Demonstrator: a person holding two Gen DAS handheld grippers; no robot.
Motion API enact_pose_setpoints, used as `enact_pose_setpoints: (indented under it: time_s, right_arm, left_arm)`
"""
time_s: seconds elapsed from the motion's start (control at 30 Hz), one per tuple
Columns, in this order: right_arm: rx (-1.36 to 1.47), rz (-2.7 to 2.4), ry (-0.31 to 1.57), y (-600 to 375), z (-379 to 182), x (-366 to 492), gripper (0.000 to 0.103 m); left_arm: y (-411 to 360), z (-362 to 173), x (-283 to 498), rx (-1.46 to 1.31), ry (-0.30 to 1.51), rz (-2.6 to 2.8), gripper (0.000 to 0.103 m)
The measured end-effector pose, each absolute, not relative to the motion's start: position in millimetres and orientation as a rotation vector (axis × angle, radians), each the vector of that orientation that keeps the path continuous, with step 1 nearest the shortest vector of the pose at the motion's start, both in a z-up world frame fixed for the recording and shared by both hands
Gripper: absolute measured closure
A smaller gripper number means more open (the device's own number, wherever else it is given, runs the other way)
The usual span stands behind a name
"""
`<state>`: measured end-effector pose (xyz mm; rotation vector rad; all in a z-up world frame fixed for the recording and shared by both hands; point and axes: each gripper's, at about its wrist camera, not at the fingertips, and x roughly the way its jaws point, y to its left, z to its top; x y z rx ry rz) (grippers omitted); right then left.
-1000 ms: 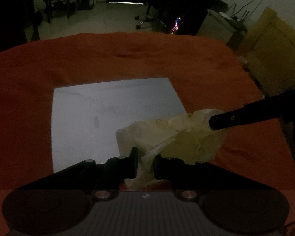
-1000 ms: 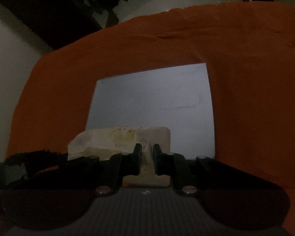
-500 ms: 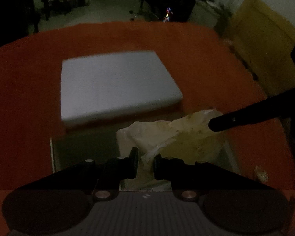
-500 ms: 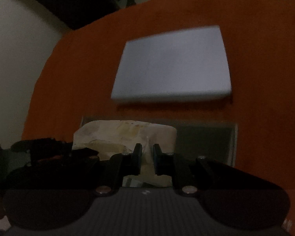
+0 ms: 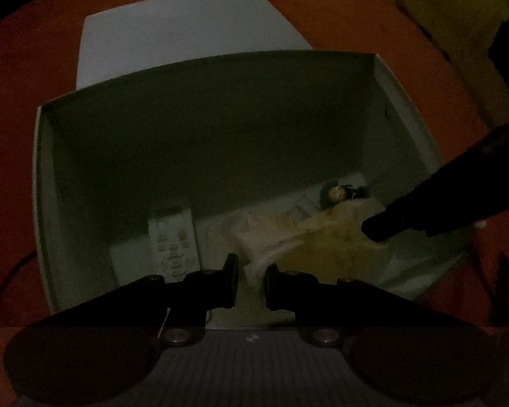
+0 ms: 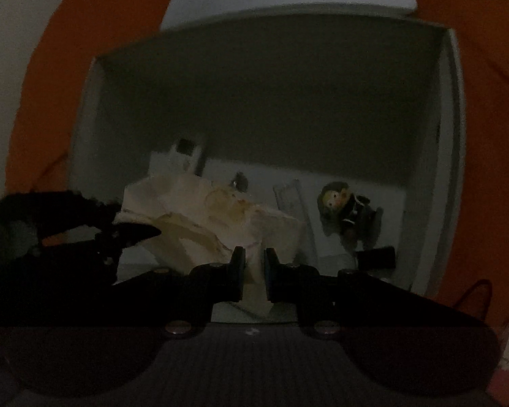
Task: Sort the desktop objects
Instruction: 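Carry the beige paper bag over the white box with the right tool, then open the right tool to drop the paper bag into the box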
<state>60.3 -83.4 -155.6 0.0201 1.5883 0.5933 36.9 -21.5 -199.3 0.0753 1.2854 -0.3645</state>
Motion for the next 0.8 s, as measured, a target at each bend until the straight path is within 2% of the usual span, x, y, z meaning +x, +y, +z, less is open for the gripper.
enact_pose_setpoints:
  time_s: [0.2,0.3,0.33,0.37,0.4,0.43,0.5,0.67,0.8]
  right_arm:
    - [-0.014,0.602,1.599,-76.5,-165.4,67.0,0.089]
    - [-0.009,0.615,1.597,-84.6,-168.4,63.5,0.088]
    - [-0.007,0.609,1.599,-86.1,-169.1,63.2,0.084]
    - [-0.004,0.604,1.601,-87.6,-169.7,63.0,0.082]
    - [-0.001,0.599,1.602,-89.0,-170.3,62.9,0.077]
    - [0.004,0.595,1.603,-89.9,-169.8,64.3,0.068]
    - [0.013,0.592,1.597,-91.3,-167.3,66.9,0.065]
    - [0.065,0.587,1.550,-95.8,-147.0,76.5,0.055]
    - [0.108,0.593,1.516,-96.2,-131.3,84.8,0.051]
  left_arm:
    - [-23.2,-204.5,34.1,0.118,1.287,-0.363,0.090]
    - [-23.4,-206.2,32.8,0.119,1.286,-0.359,0.086]
    - [-22.9,-205.5,33.0,0.118,1.285,-0.354,0.084]
    - [-23.3,-204.5,32.8,0.129,1.276,-0.346,0.076]
    - [-23.7,-203.6,32.6,0.140,1.266,-0.338,0.062]
    - [-23.5,-201.1,32.5,0.147,1.251,-0.331,0.057]
    - [-23.0,-196.0,32.5,0.161,1.221,-0.316,0.048]
    - [-20.6,-178.2,35.9,0.165,1.164,-0.309,0.039]
    - [-17.8,-162.3,41.2,0.135,1.137,-0.316,0.039]
